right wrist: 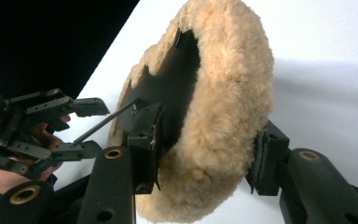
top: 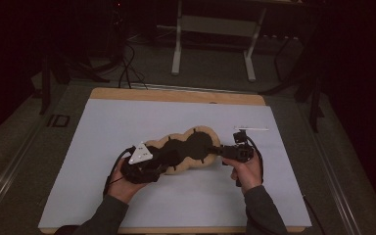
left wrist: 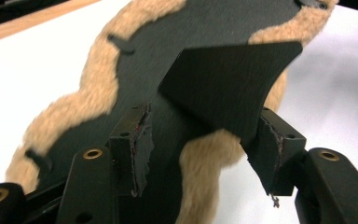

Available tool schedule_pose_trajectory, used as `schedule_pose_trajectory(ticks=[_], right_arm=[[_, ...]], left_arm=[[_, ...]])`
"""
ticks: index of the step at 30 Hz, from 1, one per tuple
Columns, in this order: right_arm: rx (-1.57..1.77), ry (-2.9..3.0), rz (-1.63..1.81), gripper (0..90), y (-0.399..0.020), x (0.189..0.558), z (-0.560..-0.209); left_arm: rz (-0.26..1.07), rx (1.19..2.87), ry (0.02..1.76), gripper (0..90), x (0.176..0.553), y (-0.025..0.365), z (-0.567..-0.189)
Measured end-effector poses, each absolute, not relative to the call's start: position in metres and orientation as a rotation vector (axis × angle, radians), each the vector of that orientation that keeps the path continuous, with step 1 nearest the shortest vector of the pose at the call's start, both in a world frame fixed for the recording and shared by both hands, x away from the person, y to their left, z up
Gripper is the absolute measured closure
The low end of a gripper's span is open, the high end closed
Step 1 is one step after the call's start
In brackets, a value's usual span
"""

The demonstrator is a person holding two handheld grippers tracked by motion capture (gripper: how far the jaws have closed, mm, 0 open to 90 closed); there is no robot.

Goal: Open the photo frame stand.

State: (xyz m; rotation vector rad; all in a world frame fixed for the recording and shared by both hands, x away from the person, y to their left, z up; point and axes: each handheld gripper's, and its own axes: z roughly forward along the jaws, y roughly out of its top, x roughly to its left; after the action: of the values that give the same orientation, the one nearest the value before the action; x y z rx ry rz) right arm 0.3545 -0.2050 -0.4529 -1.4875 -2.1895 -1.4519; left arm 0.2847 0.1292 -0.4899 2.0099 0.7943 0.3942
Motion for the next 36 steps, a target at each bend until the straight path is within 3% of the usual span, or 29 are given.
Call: schedule_pose_trajectory(ticks=[9,36], right_arm=[[-1.474,-2.224,-1.435,53.0,-0.205,0.354,-0.452],[-1.404,-2.352,-1.398,52.9,-0.205,0.349,-0.449]], left_arm=[[0.379,2.031,0.83,40.8,0.276,0.156,-0.495],[0.414,1.86,1.094,40.8,0.291,0.216,-0.504]])
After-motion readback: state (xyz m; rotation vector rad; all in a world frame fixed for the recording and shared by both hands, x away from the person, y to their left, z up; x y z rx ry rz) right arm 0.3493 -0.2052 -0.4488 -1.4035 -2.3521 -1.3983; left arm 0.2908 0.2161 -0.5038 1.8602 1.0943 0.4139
